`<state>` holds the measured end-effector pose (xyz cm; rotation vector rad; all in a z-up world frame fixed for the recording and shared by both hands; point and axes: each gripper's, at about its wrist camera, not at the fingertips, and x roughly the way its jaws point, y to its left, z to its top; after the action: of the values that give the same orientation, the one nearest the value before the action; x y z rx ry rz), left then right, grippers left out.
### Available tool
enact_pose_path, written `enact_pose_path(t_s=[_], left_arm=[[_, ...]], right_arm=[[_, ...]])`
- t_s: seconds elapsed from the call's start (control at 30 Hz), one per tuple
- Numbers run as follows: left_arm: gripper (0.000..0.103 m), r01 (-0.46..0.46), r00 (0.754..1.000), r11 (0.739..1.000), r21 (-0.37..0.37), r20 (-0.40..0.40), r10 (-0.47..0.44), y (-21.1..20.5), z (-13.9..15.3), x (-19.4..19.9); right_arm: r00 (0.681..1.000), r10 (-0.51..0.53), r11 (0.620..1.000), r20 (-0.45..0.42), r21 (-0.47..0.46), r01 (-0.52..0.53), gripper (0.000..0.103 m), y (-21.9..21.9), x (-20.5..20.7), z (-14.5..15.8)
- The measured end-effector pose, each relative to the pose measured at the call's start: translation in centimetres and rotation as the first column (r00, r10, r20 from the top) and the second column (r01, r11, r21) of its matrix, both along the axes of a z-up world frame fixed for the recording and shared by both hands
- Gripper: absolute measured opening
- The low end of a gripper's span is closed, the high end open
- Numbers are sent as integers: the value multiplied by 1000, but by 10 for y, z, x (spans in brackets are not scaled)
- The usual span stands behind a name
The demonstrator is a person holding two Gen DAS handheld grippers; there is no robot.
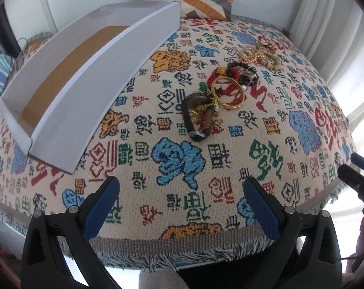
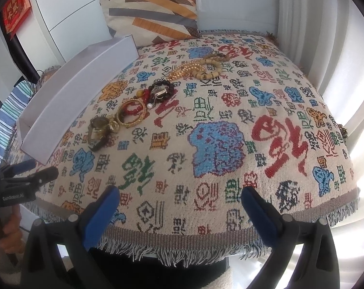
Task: Organize jewelry
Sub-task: 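Move the left gripper toward the jewelry pile over the gold bangle, then close the left gripper on the gold bangle while the right gripper reaches the gold bead necklace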
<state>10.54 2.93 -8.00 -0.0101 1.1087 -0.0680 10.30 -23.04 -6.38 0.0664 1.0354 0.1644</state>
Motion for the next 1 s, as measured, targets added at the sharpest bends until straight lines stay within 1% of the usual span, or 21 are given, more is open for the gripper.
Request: enact_pose_path(t_s=[0.07,0.13,0.2,0.3,0.33,0.4,0.5,0.57,0.67,0.73,0.8,0.83,0.87,1.0], left_arm=[[102,87,996,996,-9,-7,-87,-12,2,14],[102,170,985,985,-32,-12,-171,-23,7,33],[102,269,963,963,-25,-24,-270,-41,12,61],[102,345,937,938,12,-56,-344,-64,6,101],[102,362,929,932,7,-79,-361,-71,0,116],[102,369,921,929,0,-132,-366,-84,-17,141],[102,379,908,925,7,-195,-371,-100,-45,165],[102,367,910,930,31,-219,-352,-105,-59,175],[100,355,911,934,37,-237,-337,-109,-72,183],[89,346,911,938,33,-249,-327,-109,-77,184],[72,347,911,937,43,-251,-326,-110,-79,185],[69,346,910,937,38,-255,-326,-109,-79,186],[69,340,911,940,28,-259,-321,-108,-79,188],[69,296,925,955,-1,-249,-287,-96,-73,191]], right_arm=[[1000,-4,1000,-5,2,4,103,-1,1,-2],[1000,-5,1000,-12,12,5,103,-2,2,-4],[1000,-2,1000,-13,23,3,103,-2,1,-4],[1000,-7,999,0,39,7,103,-4,-3,-2],[1000,-13,999,4,45,12,103,-6,-5,-1],[999,-32,998,8,55,32,103,-12,-9,0],[998,-61,997,3,56,60,103,-22,-14,-1],[997,-76,996,2,50,75,103,-30,-18,-1],[995,-96,994,0,45,96,103,-40,-23,-3],[994,-112,992,-6,51,112,103,-46,-24,-5],[993,-122,991,-8,52,122,103,-49,-23,-6],[992,-123,991,-8,51,124,103,-50,-23,-7],[992,-124,991,-8,52,124,103,-50,-23,-7],[994,-105,993,-3,59,105,103,-45,-22,-6]])
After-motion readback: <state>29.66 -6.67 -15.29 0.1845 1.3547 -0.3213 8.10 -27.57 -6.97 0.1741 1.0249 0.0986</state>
